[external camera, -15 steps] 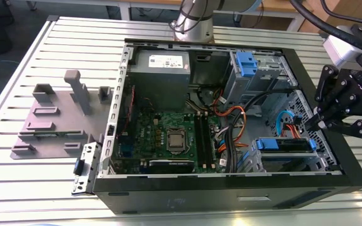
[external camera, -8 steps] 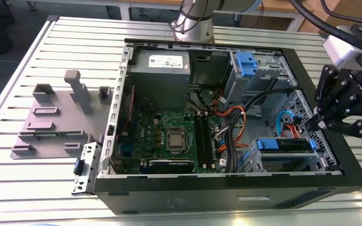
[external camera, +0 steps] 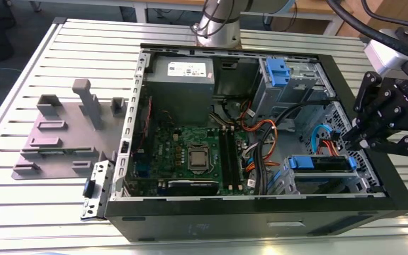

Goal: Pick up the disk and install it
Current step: 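Insert the second disk wire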

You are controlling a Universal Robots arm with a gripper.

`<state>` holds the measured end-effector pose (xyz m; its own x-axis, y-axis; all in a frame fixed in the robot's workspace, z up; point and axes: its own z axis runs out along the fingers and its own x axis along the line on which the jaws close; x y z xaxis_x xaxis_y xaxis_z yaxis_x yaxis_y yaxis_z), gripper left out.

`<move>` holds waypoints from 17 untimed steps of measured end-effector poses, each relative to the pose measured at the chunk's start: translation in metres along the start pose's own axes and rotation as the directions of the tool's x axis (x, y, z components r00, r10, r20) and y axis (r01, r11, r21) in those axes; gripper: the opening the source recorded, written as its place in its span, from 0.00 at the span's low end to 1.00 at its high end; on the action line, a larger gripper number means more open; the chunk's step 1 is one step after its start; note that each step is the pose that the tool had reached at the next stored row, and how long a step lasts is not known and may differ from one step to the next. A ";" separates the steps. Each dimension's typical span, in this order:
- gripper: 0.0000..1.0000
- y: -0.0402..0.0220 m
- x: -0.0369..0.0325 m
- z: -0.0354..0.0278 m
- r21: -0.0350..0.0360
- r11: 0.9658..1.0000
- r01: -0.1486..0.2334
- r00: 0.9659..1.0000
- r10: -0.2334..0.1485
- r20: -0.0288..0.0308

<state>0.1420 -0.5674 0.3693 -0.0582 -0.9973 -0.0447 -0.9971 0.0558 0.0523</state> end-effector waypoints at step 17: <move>0.24 0.0015 -0.0214 0.0018 0.000 1.000 0.001 1.000 -0.001 0.000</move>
<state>0.1417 -0.5459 0.3686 -0.0575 -0.9974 -0.0444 -0.9971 0.0551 0.0524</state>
